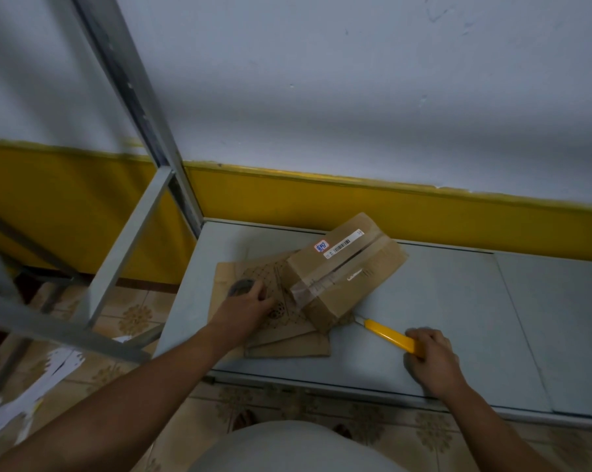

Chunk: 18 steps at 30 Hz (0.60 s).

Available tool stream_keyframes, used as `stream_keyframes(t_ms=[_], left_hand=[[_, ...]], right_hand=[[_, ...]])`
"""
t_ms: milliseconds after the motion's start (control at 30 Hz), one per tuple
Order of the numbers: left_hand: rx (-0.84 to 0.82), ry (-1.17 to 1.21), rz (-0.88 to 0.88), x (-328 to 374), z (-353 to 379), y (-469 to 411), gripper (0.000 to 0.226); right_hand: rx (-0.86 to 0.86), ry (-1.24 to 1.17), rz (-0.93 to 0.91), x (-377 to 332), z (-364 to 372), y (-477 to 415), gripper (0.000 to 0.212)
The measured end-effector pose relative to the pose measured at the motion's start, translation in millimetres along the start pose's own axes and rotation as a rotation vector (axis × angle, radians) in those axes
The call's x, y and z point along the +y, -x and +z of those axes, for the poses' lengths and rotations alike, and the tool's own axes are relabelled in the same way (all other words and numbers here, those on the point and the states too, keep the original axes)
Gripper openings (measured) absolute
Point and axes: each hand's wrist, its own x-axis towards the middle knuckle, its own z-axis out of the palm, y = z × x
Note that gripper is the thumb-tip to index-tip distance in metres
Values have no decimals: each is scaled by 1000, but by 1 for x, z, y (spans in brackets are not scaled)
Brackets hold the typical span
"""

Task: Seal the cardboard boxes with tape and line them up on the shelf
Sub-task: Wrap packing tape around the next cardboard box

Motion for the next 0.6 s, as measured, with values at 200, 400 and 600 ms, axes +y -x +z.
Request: stream_keyframes(t_ms=[200,400,600], left_hand=[[7,11,3,1,-1,4,25],[-3,15,-21,9,-8,3,38],[55,-14,22,8,-6,6,49]], right_hand=[[3,0,-5,3,0,0,51],[8,-3,-7,6,1,-1,51],[-35,-30,19,-4,-5,3,62]])
